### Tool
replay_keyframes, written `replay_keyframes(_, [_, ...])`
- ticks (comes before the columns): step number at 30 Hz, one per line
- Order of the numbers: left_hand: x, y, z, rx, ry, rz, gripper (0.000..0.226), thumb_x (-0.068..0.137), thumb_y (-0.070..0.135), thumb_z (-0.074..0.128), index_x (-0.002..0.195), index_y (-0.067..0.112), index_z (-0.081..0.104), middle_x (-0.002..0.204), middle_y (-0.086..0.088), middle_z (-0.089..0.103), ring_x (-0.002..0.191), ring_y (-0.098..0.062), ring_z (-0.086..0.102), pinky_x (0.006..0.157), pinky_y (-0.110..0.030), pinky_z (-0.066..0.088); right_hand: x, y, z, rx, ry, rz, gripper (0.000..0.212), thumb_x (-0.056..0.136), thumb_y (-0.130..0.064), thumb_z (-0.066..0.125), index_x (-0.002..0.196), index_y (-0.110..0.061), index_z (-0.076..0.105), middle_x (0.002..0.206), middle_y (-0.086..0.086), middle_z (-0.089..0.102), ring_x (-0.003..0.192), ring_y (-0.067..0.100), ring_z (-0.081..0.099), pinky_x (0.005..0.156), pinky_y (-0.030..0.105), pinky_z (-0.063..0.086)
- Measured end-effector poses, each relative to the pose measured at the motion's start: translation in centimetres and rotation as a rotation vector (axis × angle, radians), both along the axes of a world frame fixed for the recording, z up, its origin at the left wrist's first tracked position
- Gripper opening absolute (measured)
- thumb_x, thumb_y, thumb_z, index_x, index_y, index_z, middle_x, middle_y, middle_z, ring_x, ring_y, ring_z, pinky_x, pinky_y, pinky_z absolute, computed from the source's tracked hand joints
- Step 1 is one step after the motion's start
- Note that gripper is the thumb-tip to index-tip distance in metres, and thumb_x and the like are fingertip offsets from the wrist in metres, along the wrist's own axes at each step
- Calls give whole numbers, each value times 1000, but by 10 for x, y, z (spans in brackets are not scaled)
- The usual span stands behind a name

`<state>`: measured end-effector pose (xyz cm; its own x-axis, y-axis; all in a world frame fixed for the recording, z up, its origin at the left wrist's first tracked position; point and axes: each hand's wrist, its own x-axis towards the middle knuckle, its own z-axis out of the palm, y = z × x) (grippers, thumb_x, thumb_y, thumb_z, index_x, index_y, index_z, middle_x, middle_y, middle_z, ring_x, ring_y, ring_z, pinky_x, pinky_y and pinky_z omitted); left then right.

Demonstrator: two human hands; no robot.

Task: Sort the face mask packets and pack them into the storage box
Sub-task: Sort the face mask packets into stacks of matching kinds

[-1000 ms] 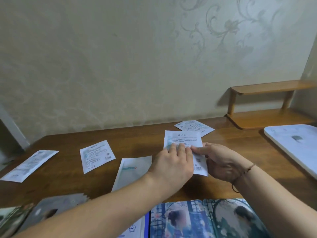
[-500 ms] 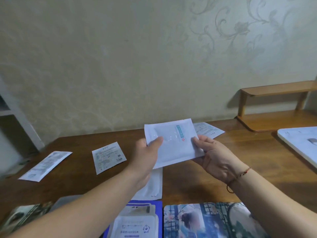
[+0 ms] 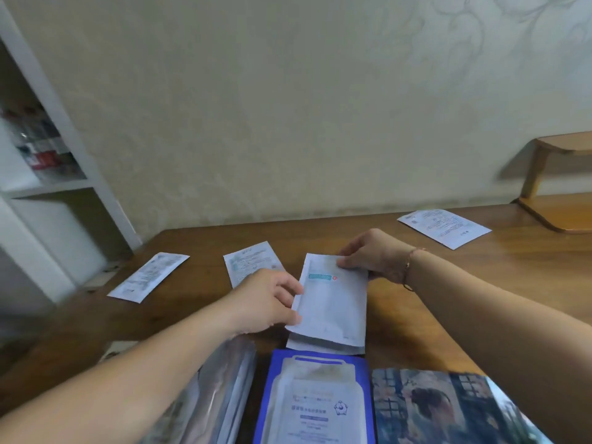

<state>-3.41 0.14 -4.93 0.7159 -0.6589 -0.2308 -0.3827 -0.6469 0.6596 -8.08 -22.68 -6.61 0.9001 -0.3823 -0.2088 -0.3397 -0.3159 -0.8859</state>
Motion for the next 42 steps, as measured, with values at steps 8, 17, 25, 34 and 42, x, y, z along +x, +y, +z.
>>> replay_keyframes(8, [3,3,-11,258,-304,-225,65,72,39,85,130,33,55,119,13,59,89,-4,60,71,-19,49,11,15,-28,-480,-138,43,22,86,-22,66,107,-19,74,101,-2,68,91,12,60,70,17,44])
replay_keyframes(17, [6,3,-8,318,-346,-330,72,73,47,83,136,32,50,128,12,54,81,1,50,61,-9,35,4,18,-45,-888,-98,264,42,91,-55,51,124,-31,60,117,-6,53,111,18,45,95,34,45])
replay_keyframes(25, [17,-9,4,479,-300,-383,61,73,58,77,124,39,50,116,19,53,80,4,53,63,-14,39,-4,-1,-41,-1209,-175,255,49,94,-60,36,125,-26,55,122,-3,55,111,23,48,87,36,40])
replay_keyframes(34, [11,-65,10,294,-425,-401,46,88,61,58,127,38,52,126,17,52,113,-3,48,95,-24,43,-50,-139,-37,-1044,383,-159,66,91,-68,26,135,-21,42,151,-2,35,143,22,20,110,53,24])
replay_keyframes(42, [-26,-152,-1,278,-429,-550,59,92,52,59,143,29,44,146,6,43,127,-14,46,106,-38,42,-119,-88,-19,-1084,350,67,34,93,-56,42,110,-30,56,120,-9,59,107,15,55,95,38,44])
